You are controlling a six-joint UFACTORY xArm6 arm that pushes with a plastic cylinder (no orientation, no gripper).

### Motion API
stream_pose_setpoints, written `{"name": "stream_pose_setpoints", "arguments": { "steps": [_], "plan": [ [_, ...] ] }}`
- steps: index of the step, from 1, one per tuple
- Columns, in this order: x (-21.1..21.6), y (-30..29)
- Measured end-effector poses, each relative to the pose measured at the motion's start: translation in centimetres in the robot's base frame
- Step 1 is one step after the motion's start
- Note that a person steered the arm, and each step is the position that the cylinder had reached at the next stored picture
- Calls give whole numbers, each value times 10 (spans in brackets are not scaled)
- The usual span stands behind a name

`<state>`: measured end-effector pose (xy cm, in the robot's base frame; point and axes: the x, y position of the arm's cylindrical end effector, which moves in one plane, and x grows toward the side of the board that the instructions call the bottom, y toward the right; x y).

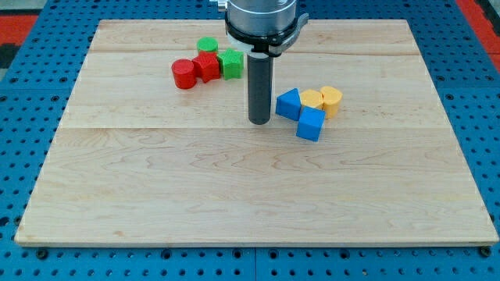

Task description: Move the yellow heart to the top of the yellow hexagon

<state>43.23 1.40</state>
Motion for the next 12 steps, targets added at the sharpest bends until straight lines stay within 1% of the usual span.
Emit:
{"name": "stream_pose_setpoints", "arguments": {
  "steps": [1, 2, 4, 5, 6, 7, 8, 9, 10, 11, 12],
  "plan": [
    [57, 36],
    [62, 68],
    [59, 64],
    [45, 57],
    [33, 64],
    [13, 87],
    [19, 110],
    [30, 161],
    [27, 173],
    [23, 173],
    [7, 164]
  ]
}}
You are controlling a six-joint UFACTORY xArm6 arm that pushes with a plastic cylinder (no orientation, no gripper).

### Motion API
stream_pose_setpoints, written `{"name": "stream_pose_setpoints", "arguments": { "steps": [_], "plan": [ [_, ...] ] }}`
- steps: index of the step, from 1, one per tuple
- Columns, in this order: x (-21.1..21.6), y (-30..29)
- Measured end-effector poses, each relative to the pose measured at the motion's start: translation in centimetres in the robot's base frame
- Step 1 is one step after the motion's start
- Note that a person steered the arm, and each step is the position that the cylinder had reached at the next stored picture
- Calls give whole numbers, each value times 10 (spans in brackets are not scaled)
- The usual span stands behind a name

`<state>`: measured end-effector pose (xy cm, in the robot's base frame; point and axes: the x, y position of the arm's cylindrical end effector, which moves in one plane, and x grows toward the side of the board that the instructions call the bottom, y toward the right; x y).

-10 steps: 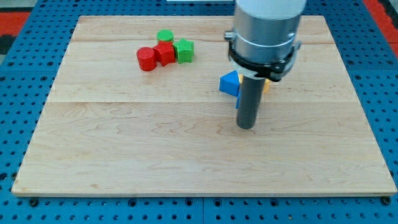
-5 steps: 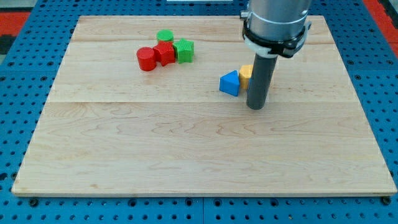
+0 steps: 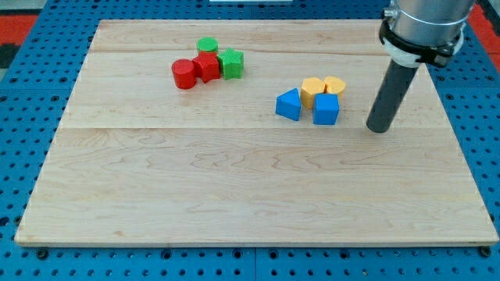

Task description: Move the yellow heart to the top of the yellow hexagon

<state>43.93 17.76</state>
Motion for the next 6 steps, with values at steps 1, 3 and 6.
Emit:
{"name": "stream_pose_setpoints", "arguments": {
  "steps": [1, 3, 6],
  "plan": [
    [-8, -11],
    [-47, -31],
    [-100, -40]
  ]
}}
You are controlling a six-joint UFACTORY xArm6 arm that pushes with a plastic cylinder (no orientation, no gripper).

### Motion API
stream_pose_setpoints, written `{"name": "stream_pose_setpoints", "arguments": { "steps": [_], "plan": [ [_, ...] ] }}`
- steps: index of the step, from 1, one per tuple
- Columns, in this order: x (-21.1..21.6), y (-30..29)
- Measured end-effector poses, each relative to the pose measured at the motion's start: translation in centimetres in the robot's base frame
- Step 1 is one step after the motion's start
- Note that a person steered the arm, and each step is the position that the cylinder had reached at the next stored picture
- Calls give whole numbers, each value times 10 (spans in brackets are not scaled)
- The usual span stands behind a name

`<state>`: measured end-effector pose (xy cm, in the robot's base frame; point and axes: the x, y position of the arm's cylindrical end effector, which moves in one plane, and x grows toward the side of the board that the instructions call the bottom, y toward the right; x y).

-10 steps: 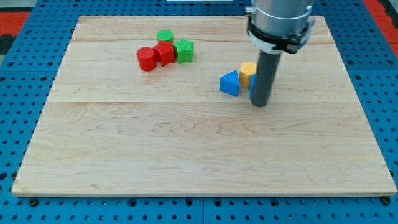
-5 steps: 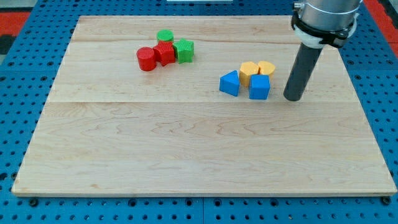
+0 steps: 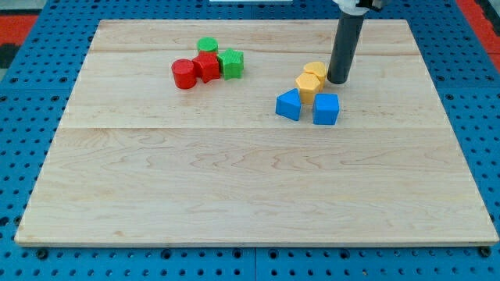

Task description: Move the yellow heart to the top of the yellow hexagon

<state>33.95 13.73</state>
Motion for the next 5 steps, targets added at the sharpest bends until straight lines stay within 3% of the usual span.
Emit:
{"name": "stream_pose_setpoints", "arguments": {
  "steps": [1, 5],
  "plan": [
    [-7, 0],
    [62, 10]
  ]
}}
